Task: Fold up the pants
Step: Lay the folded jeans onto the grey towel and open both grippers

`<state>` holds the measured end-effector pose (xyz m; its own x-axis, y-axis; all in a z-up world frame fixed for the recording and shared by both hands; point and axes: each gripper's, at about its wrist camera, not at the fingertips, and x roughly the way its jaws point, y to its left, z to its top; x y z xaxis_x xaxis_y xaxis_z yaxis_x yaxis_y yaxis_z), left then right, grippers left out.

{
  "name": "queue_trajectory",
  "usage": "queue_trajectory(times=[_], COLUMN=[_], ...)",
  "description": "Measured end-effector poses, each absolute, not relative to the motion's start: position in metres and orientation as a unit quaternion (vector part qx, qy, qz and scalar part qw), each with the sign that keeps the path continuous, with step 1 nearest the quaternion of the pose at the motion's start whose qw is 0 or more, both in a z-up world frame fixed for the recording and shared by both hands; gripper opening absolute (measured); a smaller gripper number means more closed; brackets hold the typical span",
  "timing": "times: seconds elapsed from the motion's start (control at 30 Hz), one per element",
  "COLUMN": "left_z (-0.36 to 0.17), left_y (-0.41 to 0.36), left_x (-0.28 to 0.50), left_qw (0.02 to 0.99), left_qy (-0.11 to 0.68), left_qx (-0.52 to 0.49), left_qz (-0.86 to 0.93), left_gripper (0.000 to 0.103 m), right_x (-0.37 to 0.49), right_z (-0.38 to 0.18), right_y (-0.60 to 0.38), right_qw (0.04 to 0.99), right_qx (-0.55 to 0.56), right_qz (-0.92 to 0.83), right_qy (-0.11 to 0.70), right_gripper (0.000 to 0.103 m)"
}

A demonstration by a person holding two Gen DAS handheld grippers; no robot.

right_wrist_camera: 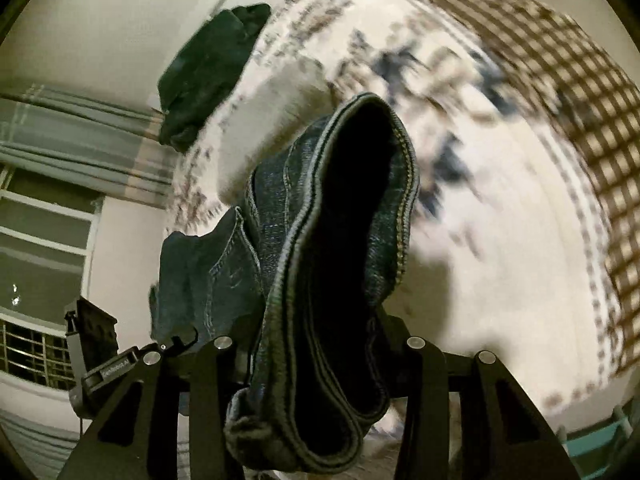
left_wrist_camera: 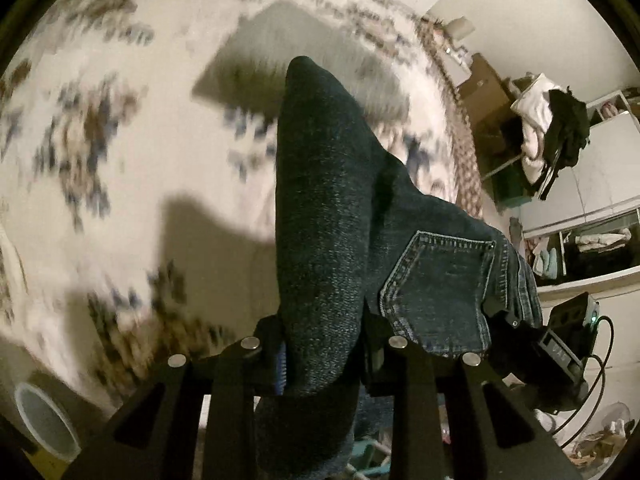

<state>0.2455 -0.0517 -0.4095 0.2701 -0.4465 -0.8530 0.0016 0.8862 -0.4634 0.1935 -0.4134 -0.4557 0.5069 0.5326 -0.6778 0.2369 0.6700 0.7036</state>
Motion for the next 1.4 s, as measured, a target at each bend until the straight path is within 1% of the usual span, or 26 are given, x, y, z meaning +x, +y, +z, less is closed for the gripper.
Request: queue_trajectory(times=[0.17, 0.3, 0.43, 0.57, 0.7, 0.83, 0.87, 0.93, 0.97, 1.0, 1.03, 1.07, 1.1, 1.13, 1.17, 1.2, 1.23, 1.3, 1.33, 1.37, 1.4], left_z=[-0.382, -0.382, -0.401, -0.435, -0.474, -0.495, -0.498, -0.498, -0.497, -0.493, -0.489, -0.486, -0.48, -0.477, -0.473, -0.466, -0.462, -0.452, -0.45, -0.446, -0.441], left_y=[-0.038, -0.024, -0.011, -0.002, 0.004, 0.006, 0.007, 0.008, 0.008, 0.006, 0.004, 0.0, -0.005, -0.008, -0.011, -0.016, -0.019, -0.028, -0.031, -0.035, -0.039], left_x=[0.337, 0.414, 0.488, 0.544, 0.577, 0.589, 0.59, 0.588, 0.586, 0.583, 0.582, 0.58, 0.577, 0.576, 0.573, 0.568, 0.565, 0.555, 0.553, 0.55, 0.545], left_qw=[0.793, 0.795, 0.795, 0.785, 0.775, 0.765, 0.763, 0.76, 0.76, 0.762, 0.767, 0.772, 0.779, 0.784, 0.789, 0.795, 0.798, 0.803, 0.804, 0.805, 0.808], left_qy=[0.559, 0.552, 0.555, 0.569, 0.581, 0.588, 0.591, 0.595, 0.598, 0.601, 0.602, 0.604, 0.606, 0.606, 0.603, 0.598, 0.595, 0.591, 0.589, 0.587, 0.585], left_qx=[-0.187, -0.188, -0.177, -0.178, -0.181, -0.193, -0.196, -0.197, -0.192, -0.18, -0.164, -0.143, -0.109, -0.085, -0.067, -0.05, -0.039, -0.016, -0.007, 0.0, 0.007], left_qz=[-0.153, -0.164, -0.171, -0.169, -0.168, -0.176, -0.176, -0.171, -0.167, -0.16, -0.15, -0.136, -0.118, -0.104, -0.094, -0.089, -0.087, -0.081, -0.08, -0.08, -0.077], left_gripper=[0.023, 0.023, 0.023, 0.023, 0.023, 0.024, 0.027, 0.032, 0.034, 0.035, 0.039, 0.048, 0.054, 0.072, 0.083, 0.084, 0.084, 0.089, 0.093, 0.096, 0.096], right_x=[0.295, 0.377, 0.454, 0.516, 0.546, 0.559, 0.561, 0.564, 0.564, 0.564, 0.564, 0.563, 0.563, 0.561, 0.562, 0.562, 0.561, 0.558, 0.556, 0.553, 0.551], right_z=[-0.425, -0.42, -0.437, -0.473, -0.508, -0.534, -0.538, -0.542, -0.542, -0.54, -0.537, -0.533, -0.527, -0.522, -0.514, -0.509, -0.501, -0.486, -0.479, -0.471, -0.465], right_y=[-0.393, -0.381, -0.369, -0.359, -0.355, -0.361, -0.363, -0.364, -0.365, -0.365, -0.365, -0.363, -0.361, -0.359, -0.356, -0.353, -0.349, -0.338, -0.333, -0.328, -0.324], right_qw=[0.791, 0.796, 0.795, 0.789, 0.784, 0.776, 0.772, 0.769, 0.768, 0.768, 0.769, 0.771, 0.776, 0.782, 0.789, 0.794, 0.799, 0.81, 0.814, 0.818, 0.821], right_qx=[0.393, 0.394, 0.396, 0.396, 0.395, 0.397, 0.397, 0.387, 0.379, 0.37, 0.36, 0.346, 0.324, 0.306, 0.279, 0.255, 0.23, 0.18, 0.158, 0.137, 0.122], right_qz=[0.091, 0.082, 0.074, 0.066, 0.056, 0.049, 0.049, 0.046, 0.039, 0.033, 0.029, 0.021, 0.01, 0.004, -0.007, -0.019, -0.031, -0.057, -0.068, -0.08, -0.089], right_qy=[0.461, 0.452, 0.453, 0.465, 0.477, 0.488, 0.494, 0.506, 0.515, 0.521, 0.527, 0.534, 0.541, 0.543, 0.547, 0.552, 0.554, 0.555, 0.554, 0.552, 0.55], right_gripper=[0.046, 0.046, 0.046, 0.046, 0.046, 0.046, 0.048, 0.055, 0.062, 0.066, 0.067, 0.073, 0.082, 0.085, 0.089, 0.093, 0.095, 0.098, 0.099, 0.103, 0.103])
